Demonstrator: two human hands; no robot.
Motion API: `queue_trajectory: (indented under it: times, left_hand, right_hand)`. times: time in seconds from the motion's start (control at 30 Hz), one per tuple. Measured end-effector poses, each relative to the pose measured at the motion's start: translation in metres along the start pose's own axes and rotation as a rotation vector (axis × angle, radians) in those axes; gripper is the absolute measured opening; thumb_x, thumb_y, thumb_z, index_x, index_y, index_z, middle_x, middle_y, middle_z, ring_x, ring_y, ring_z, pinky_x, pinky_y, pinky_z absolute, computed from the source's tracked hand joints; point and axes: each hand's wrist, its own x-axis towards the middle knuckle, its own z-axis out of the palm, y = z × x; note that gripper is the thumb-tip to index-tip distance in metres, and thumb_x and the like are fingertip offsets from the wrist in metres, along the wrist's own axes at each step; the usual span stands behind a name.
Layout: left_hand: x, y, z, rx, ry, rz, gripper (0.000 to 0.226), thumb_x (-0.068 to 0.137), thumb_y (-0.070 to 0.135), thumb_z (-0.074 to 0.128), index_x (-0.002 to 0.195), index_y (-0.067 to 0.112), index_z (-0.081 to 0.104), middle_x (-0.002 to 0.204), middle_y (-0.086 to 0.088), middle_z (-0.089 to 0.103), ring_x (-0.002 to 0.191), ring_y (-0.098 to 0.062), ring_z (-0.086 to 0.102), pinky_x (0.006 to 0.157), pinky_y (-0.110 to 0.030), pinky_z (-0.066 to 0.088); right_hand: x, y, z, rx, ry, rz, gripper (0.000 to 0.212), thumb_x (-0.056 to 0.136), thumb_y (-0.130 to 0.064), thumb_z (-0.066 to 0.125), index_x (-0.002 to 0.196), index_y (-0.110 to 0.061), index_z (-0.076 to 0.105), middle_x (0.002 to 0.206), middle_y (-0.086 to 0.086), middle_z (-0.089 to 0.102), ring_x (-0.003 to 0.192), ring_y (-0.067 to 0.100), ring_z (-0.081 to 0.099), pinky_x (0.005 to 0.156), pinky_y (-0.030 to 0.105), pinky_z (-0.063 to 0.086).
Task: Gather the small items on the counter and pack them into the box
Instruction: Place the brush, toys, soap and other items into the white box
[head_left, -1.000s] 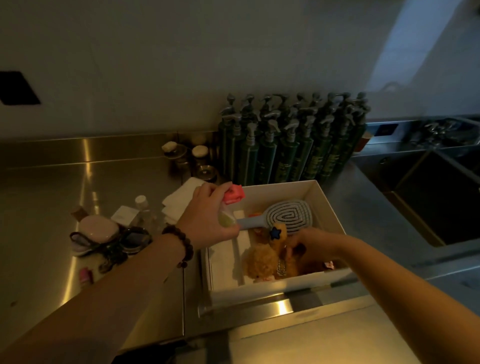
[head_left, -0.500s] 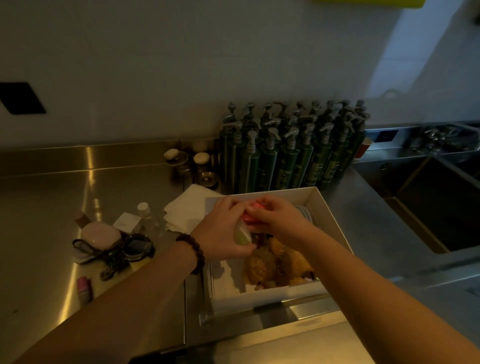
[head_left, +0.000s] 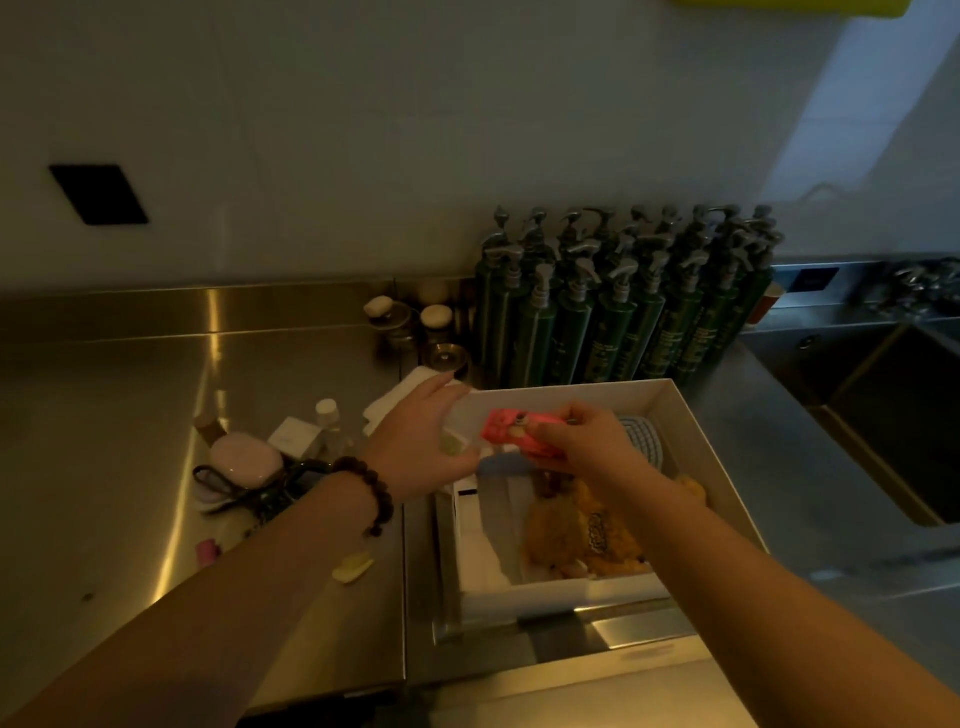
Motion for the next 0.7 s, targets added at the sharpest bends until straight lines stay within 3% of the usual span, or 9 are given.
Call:
queue_trajectory:
  times: [0.13,0.23,0.33,0.43,0.47,0.53,0.6,0.7]
  left_hand:
    - [-0.011,-0.02,-0.01,0.05,0.003,-0.068,0.073,0.074,0.041,0.07,0.138,0.026,0.039,0.15,0.007,0.029,0.134,-0.01,0.027,0.101,-0.025,0.025]
    - [-0.018,-0.028,-0.012,0.053,0.019,-0.055,0.07,0.074,0.043,0.07,0.136,0.024,0.042,0.147,0.006,0.033,0.131,-0.008,0.031,0.1,-0.022,0.027]
    - [-0.024,-0.034,-0.015,0.056,0.016,-0.047,0.068,0.075,0.041,0.071,0.135,0.023,0.045,0.145,0.005,0.036,0.13,-0.009,0.032,0.1,-0.021,0.026]
    - [-0.028,-0.039,-0.017,0.038,0.016,-0.043,0.065,0.075,0.04,0.071,0.133,0.023,0.047,0.144,0.004,0.038,0.129,-0.009,0.034,0.1,-0.022,0.027]
    - [-0.028,-0.039,-0.018,0.033,0.017,-0.039,0.064,0.075,0.039,0.071,0.133,0.023,0.047,0.143,0.004,0.039,0.129,-0.009,0.034,0.1,-0.022,0.027]
    - [-0.029,-0.039,-0.017,0.029,0.017,-0.029,0.064,0.075,0.039,0.071,0.132,0.023,0.047,0.143,0.004,0.039,0.129,-0.01,0.035,0.1,-0.022,0.028]
    - [-0.03,-0.038,-0.015,0.016,0.012,-0.025,0.064,0.075,0.039,0.071,0.132,0.023,0.048,0.143,0.005,0.039,0.129,-0.009,0.035,0.099,-0.021,0.027]
    - [-0.031,-0.038,-0.012,0.005,0.003,-0.017,0.064,0.075,0.04,0.071,0.132,0.023,0.047,0.143,0.006,0.039,0.128,-0.007,0.033,0.099,-0.019,0.025]
  right_hand:
    - [0.001,0.01,0.014,-0.298,-0.007,0.175,0.042,0.071,-0.028,0.081,0.101,-0.007,0.061,0.099,0.013,0.067,0.089,0.027,0.067,0.082,0.045,0.057]
    - [-0.006,0.015,0.023,-0.556,-0.116,0.152,0.058,0.055,-0.048,0.086,0.098,-0.011,0.07,0.1,0.008,0.07,0.099,0.026,0.065,0.09,0.036,0.052]
    - [-0.012,0.017,0.028,-0.493,-0.144,0.098,0.047,0.06,-0.038,0.086,0.097,-0.011,0.072,0.087,0.001,0.071,0.078,0.011,0.067,0.052,0.01,0.049]
    - [-0.019,0.015,0.032,-0.541,-0.137,0.038,0.036,0.072,-0.032,0.081,0.098,-0.009,0.07,0.067,-0.01,0.056,0.052,-0.005,0.057,0.045,0.0,0.038]
    - [-0.023,0.012,0.033,-0.607,-0.161,0.012,0.03,0.076,-0.033,0.077,0.095,-0.011,0.07,0.064,-0.011,0.053,0.053,-0.004,0.058,0.047,-0.001,0.039]
    - [-0.029,0.011,0.034,-0.779,-0.203,-0.056,0.024,0.082,-0.036,0.071,0.09,-0.013,0.068,0.072,-0.003,0.061,0.076,0.01,0.065,0.057,0.012,0.046]
    - [-0.032,0.009,0.037,-0.854,-0.269,-0.111,0.029,0.086,-0.03,0.066,0.107,-0.01,0.065,0.1,0.008,0.068,0.099,0.025,0.063,0.077,0.026,0.048]
    - [-0.033,0.008,0.04,-1.003,-0.422,-0.134,0.04,0.09,-0.022,0.061,0.129,-0.016,0.053,0.12,0.008,0.06,0.11,0.024,0.058,0.096,0.034,0.047]
